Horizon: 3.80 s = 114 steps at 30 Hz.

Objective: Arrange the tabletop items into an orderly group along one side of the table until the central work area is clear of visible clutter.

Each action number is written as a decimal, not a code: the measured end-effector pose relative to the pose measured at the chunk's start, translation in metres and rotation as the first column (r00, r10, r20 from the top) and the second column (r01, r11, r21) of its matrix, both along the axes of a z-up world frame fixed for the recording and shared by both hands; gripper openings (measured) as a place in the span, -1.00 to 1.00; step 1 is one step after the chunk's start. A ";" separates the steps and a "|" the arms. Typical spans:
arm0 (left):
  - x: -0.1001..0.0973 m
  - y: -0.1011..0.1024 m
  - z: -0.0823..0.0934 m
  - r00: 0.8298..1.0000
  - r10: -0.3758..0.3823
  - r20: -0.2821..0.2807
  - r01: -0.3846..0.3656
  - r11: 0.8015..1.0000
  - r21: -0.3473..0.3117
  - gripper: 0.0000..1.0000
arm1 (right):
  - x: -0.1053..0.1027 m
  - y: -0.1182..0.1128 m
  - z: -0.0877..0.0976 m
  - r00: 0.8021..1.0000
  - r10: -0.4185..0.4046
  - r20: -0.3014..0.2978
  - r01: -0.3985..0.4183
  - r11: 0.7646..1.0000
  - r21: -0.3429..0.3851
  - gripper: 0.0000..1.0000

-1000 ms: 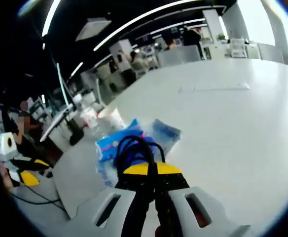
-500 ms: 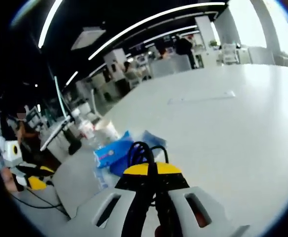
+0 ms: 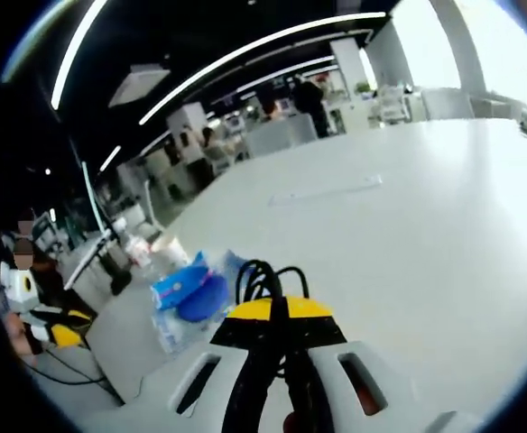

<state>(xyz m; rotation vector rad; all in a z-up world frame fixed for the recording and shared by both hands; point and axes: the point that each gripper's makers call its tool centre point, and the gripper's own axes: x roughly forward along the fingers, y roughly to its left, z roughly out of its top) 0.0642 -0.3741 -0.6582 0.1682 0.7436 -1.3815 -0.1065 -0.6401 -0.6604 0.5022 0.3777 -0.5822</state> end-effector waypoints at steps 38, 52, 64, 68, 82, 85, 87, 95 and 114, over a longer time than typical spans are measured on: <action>0.000 0.008 0.000 0.999 0.035 -0.001 -0.035 0.999 0.004 -0.07 | -0.024 0.013 -0.039 0.996 -0.082 -0.039 0.087 0.986 0.144 -1.00; 0.001 0.005 0.002 1.000 0.028 0.008 -0.028 1.000 0.007 -0.06 | -0.037 0.008 -0.071 0.987 -0.106 -0.117 0.124 0.979 0.160 -1.00; 0.004 0.004 0.003 0.999 0.035 0.015 -0.035 0.999 0.013 -0.06 | -0.038 0.007 -0.079 0.984 -0.088 -0.154 0.112 0.982 0.150 -0.98; 0.005 0.002 0.004 0.999 0.038 0.016 -0.038 0.999 0.011 -0.06 | -0.039 0.006 -0.080 0.984 -0.085 -0.159 0.109 0.983 0.145 -0.98; 0.006 0.000 0.001 0.999 0.054 -0.001 -0.054 0.998 0.012 -0.07 | -0.045 0.004 -0.076 0.984 -0.086 -0.156 0.107 0.985 0.136 -0.93; 0.007 -0.001 0.000 0.998 0.067 -0.018 -0.066 0.998 0.012 -0.09 | -0.044 0.004 -0.074 0.985 -0.077 -0.157 0.098 0.987 0.129 -0.91; 0.007 -0.001 -0.002 0.996 0.077 -0.033 -0.077 0.997 0.008 -0.10 | -0.044 0.002 -0.075 0.984 -0.068 -0.163 0.089 0.988 0.125 -0.89; 0.010 -0.008 -0.005 0.996 0.080 -0.039 -0.080 0.997 0.015 -0.13 | -0.035 -0.006 -0.069 0.985 -0.039 -0.170 0.057 0.993 0.100 -0.83; 0.019 -0.029 -0.021 0.988 0.097 -0.119 -0.092 0.995 0.042 -0.15 | 0.014 -0.014 -0.058 0.982 0.079 -0.171 -0.070 0.996 0.062 -0.74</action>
